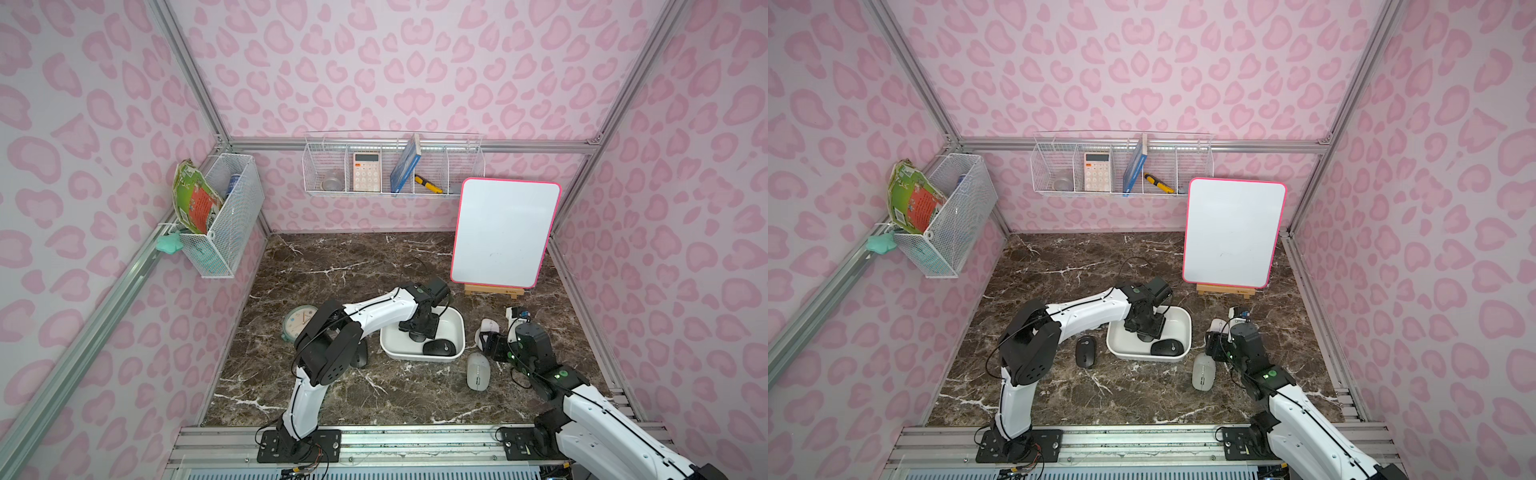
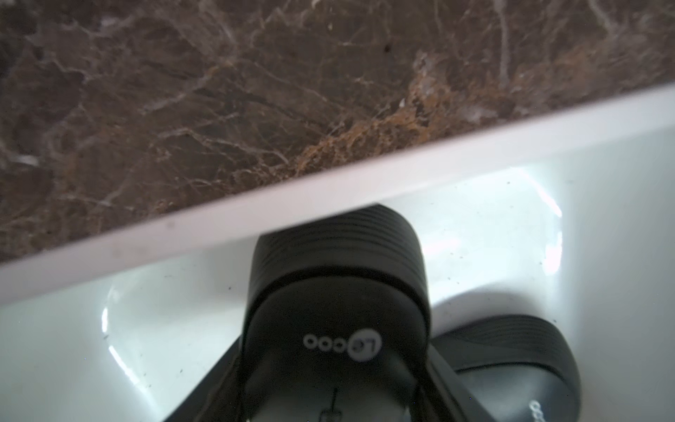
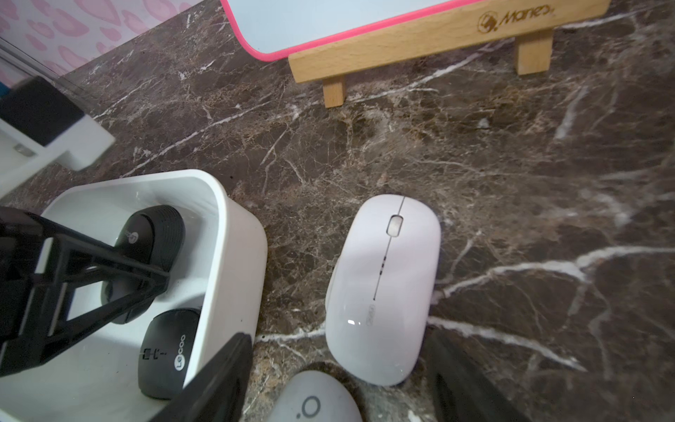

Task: Take out the mouse from the storage box
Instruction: Pick up the mouse from the storage box, then place the mouse at the center of the board.

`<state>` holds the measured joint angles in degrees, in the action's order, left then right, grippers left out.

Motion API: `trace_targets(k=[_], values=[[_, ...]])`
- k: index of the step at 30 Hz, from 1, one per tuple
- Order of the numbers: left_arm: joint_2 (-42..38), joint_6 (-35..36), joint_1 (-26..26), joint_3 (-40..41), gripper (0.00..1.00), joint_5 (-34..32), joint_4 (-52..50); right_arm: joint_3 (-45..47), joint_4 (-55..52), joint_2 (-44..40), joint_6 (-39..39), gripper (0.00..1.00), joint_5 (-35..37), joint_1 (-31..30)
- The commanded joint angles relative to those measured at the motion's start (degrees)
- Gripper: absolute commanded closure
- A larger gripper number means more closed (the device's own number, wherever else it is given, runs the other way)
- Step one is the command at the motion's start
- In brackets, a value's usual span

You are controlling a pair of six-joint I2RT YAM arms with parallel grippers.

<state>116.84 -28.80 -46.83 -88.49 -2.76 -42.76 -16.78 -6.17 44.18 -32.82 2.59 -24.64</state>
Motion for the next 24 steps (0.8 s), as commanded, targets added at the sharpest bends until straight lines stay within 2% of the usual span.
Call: trace_targets(k=[1,8,24], values=[[-2.4,-1.2,0.1,0.5,0.42,-0.9,-2.2,-0.5,1.8,0.2,0.2,0.22,0.3,0.0],[-10.2,-2.9,-0.1,4.8,0.43,-1.5,-3.3,-0.2,1.8,-0.1,0.3,0.22,0.2,0.0],[-34.8,-9.6,-2.1,27.3,0.43,-2.6,-7.2,-0.6,2.6,0.5,0.8,0.22,-0.1,0.0]])
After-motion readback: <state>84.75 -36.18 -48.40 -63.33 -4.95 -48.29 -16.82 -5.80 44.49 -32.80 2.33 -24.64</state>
